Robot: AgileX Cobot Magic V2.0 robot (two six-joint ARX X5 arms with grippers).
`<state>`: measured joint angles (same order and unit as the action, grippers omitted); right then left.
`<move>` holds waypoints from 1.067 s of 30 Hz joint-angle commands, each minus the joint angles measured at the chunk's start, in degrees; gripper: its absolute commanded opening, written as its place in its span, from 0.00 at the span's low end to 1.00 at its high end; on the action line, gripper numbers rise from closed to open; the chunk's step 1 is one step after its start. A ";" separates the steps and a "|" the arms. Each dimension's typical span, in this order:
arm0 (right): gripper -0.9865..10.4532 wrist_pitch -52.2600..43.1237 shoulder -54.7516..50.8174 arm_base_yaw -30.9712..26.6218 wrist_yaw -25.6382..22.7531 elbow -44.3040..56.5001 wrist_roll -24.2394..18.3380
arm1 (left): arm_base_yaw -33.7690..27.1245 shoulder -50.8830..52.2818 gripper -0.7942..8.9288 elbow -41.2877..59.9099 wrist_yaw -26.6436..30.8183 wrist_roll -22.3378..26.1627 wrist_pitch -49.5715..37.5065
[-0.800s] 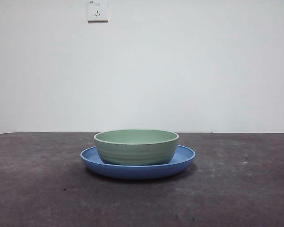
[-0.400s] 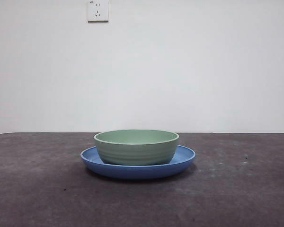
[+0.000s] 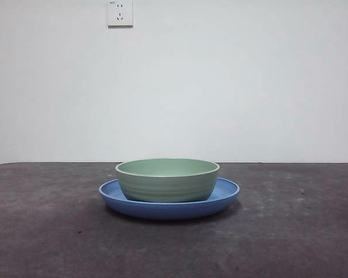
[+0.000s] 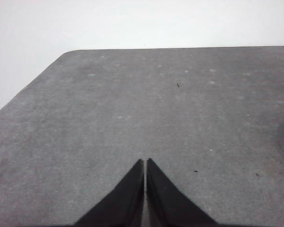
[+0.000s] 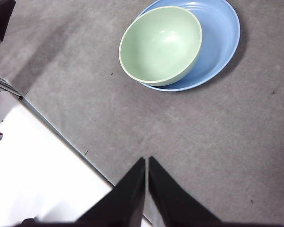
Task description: Place the green bowl on the blue plate
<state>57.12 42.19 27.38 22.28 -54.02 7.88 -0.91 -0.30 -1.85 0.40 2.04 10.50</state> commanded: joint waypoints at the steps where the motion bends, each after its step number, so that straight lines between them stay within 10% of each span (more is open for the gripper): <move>1: 0.09 -0.57 0.37 0.42 0.00 -1.09 -0.46 | -0.15 0.13 0.09 1.16 0.15 -0.15 0.37; 21: 0.09 -0.57 0.24 0.28 -0.02 -1.09 -0.61 | -0.15 0.13 0.09 1.16 0.15 -0.15 0.37; 32: 0.09 -17.46 -11.91 -16.83 -1.55 6.14 -5.33 | -0.15 0.13 0.09 1.16 0.15 -0.15 0.35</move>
<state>41.10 30.68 11.49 20.84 -48.56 4.12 -0.91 -0.30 -1.85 0.40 2.04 10.50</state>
